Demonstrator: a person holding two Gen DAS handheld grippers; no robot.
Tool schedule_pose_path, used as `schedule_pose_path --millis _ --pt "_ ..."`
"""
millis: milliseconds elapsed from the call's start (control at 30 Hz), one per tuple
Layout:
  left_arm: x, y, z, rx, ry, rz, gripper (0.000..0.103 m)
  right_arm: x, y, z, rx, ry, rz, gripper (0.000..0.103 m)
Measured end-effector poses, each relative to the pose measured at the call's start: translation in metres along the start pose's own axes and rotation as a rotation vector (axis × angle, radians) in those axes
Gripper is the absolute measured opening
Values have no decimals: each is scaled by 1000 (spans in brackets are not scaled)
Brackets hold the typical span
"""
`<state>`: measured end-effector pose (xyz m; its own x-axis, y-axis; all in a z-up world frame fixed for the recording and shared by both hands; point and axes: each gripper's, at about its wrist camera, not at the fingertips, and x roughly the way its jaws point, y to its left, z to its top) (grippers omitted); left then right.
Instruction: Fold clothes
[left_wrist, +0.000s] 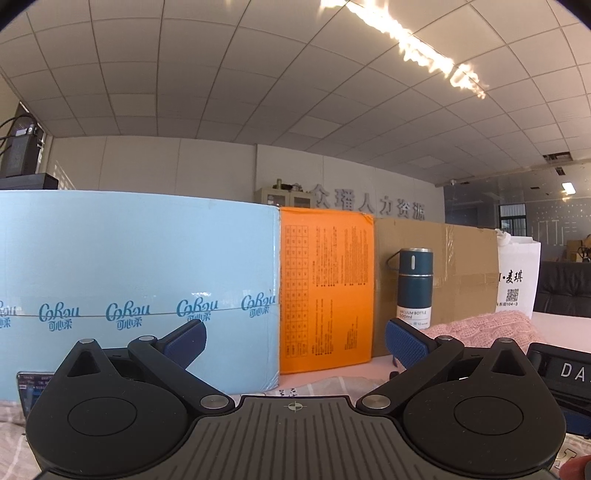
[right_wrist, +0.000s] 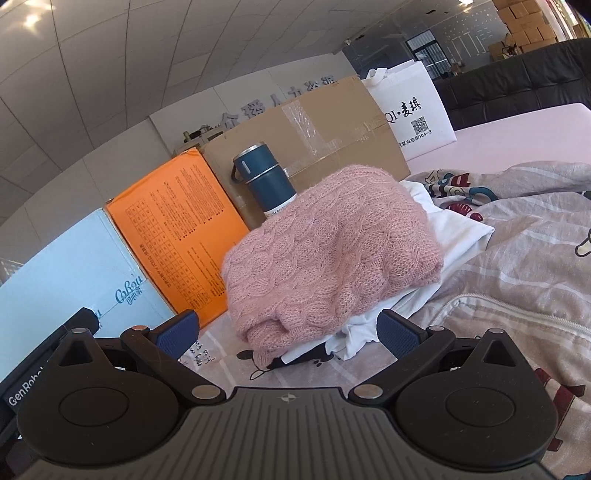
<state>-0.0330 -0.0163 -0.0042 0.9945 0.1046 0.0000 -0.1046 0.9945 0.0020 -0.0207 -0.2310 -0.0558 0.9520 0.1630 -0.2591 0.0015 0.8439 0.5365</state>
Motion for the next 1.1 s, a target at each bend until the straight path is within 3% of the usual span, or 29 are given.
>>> schedule_pose_path --millis 300,500,667,733,933,1000,1100 --pt "-27 -2 7 61 -82 -22 103 -5 -6 3 68 -8 108 103" --pt "-50 6 13 87 -111 -11 103 -8 -10 4 111 19 241 103" --pt "-83 24 24 132 -127 64 103 -9 -2 0 75 43 325 103" --pt "-99 34 28 142 -135 92 103 -8 2 -2 56 68 396 103" --pt "-156 71 32 172 -144 213 103 -15 20 -11 -72 83 503 103" --pt "-176 87 32 177 -143 279 103 -18 23 -16 -87 88 562 103" --pt "-201 117 32 140 -147 393 103 -25 32 -22 -140 65 575 103"
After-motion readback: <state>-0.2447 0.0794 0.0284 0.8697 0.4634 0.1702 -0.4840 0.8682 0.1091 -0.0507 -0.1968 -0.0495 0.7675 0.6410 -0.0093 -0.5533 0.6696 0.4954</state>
